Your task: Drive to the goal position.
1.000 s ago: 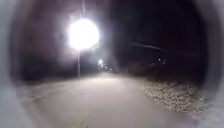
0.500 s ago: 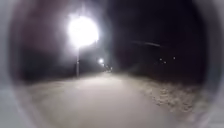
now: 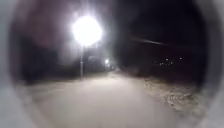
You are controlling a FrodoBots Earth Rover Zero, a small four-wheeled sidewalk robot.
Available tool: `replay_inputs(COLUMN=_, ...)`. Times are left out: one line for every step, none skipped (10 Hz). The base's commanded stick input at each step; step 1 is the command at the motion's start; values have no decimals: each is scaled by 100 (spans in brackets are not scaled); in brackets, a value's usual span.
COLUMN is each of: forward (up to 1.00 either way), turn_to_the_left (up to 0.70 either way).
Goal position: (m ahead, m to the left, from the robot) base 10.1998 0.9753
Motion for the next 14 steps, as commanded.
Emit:
replay_inputs(forward=100, turn_to_the_left=0)
replay_inputs(forward=100, turn_to_the_left=0)
replay_inputs(forward=100, turn_to_the_left=0)
replay_inputs(forward=100, turn_to_the_left=0)
replay_inputs(forward=100, turn_to_the_left=0)
replay_inputs(forward=100, turn_to_the_left=0)
replay_inputs(forward=100, turn_to_the_left=0)
replay_inputs(forward=100, turn_to_the_left=0)
replay_inputs(forward=100, turn_to_the_left=0)
replay_inputs(forward=100, turn_to_the_left=0)
replay_inputs(forward=100, turn_to_the_left=0)
replay_inputs(forward=100, turn_to_the_left=0)
replay_inputs(forward=100, turn_to_the_left=24)
replay_inputs(forward=100, turn_to_the_left=34)
